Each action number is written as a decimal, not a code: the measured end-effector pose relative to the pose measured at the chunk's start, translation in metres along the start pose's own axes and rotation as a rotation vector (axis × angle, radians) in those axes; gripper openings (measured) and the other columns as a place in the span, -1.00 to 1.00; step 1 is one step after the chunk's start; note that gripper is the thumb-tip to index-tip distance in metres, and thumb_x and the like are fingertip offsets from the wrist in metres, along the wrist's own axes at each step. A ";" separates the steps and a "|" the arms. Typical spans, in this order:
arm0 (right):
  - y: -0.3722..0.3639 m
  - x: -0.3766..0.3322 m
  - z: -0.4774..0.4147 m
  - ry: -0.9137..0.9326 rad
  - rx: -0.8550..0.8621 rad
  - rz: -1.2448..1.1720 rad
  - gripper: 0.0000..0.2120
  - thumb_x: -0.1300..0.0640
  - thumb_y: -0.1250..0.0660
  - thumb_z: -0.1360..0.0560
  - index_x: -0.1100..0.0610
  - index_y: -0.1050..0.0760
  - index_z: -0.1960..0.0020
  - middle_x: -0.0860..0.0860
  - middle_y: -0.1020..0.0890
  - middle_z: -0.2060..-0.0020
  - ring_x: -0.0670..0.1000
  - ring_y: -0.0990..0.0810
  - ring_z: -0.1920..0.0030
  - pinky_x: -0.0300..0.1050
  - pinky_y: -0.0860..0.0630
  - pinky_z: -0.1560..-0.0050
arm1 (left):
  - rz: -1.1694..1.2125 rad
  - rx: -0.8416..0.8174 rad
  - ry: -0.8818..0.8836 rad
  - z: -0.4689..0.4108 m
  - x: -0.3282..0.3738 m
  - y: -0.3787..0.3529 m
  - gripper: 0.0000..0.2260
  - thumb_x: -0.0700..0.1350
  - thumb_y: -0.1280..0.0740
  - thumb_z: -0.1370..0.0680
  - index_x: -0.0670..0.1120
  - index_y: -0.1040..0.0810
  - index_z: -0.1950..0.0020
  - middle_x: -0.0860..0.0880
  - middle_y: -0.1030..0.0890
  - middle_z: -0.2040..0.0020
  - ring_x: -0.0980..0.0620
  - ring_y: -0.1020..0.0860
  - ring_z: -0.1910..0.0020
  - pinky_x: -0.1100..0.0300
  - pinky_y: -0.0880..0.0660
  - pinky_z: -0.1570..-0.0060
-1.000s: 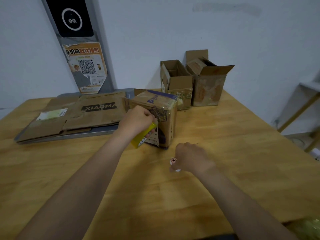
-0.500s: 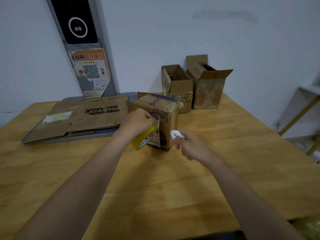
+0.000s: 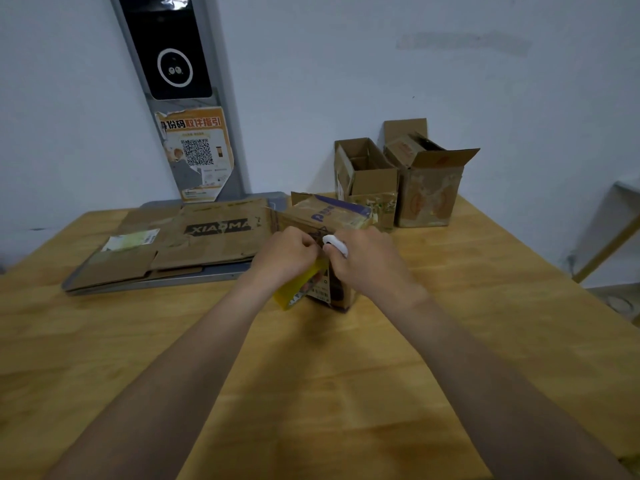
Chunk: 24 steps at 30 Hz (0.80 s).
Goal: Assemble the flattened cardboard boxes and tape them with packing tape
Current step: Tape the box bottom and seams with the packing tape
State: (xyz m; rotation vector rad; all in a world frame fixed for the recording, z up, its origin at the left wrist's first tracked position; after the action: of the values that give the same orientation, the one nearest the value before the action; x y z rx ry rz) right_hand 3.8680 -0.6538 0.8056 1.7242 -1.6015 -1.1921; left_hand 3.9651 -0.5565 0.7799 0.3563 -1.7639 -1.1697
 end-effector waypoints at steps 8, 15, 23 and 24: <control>-0.012 -0.008 -0.014 -0.031 -0.119 0.114 -0.75 -0.03 -0.24 -0.64 0.08 -0.37 0.16 -0.04 -0.32 0.34 0.10 -0.40 0.20 -0.02 -0.36 0.23 | -0.014 0.005 -0.005 0.001 -0.002 0.003 -0.69 -0.06 -0.23 -0.63 -0.15 -0.71 0.13 -0.18 -0.68 0.18 -0.16 -0.63 0.17 0.10 -0.41 0.32; -0.020 0.001 -0.002 -0.013 -0.186 0.168 -0.69 -0.03 -0.23 -0.65 0.06 -0.32 0.22 -0.01 -0.33 0.33 0.13 -0.40 0.20 -0.03 -0.34 0.24 | -0.089 0.030 0.002 -0.007 -0.011 0.006 -0.71 -0.07 -0.23 -0.61 -0.03 -0.75 0.09 -0.06 -0.71 0.17 -0.02 -0.62 0.21 0.12 -0.46 0.29; -0.042 0.041 0.032 -0.133 -0.335 0.104 -0.64 -0.06 -0.23 -0.66 0.09 -0.43 0.26 0.04 -0.45 0.35 0.12 -0.46 0.31 -0.06 -0.31 0.35 | 0.038 -0.017 0.024 -0.010 -0.017 -0.003 -0.70 -0.06 -0.18 -0.64 0.07 -0.68 0.12 0.12 -0.69 0.39 0.13 -0.63 0.50 0.18 -0.53 0.32; -0.047 0.045 0.037 -0.141 -0.370 0.091 -0.64 -0.08 -0.22 -0.66 0.08 -0.49 0.23 0.04 -0.48 0.34 0.10 -0.48 0.32 -0.07 -0.34 0.35 | 0.049 -0.026 0.027 -0.009 -0.018 -0.004 -0.70 -0.06 -0.17 -0.64 0.04 -0.69 0.09 0.12 -0.69 0.38 0.12 -0.63 0.50 0.17 -0.54 0.33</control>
State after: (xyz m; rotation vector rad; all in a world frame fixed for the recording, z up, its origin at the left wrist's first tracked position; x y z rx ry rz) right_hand 3.8577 -0.6815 0.7362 1.3461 -1.4104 -1.4831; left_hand 3.9809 -0.5517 0.7675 0.3101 -1.7231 -1.1466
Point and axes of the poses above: each hand's wrist, its own z-axis away from the middle knuckle, its own y-axis out of the back of the hand, x = y × z, the point moved 9 cm from there along -z, towards the middle knuckle
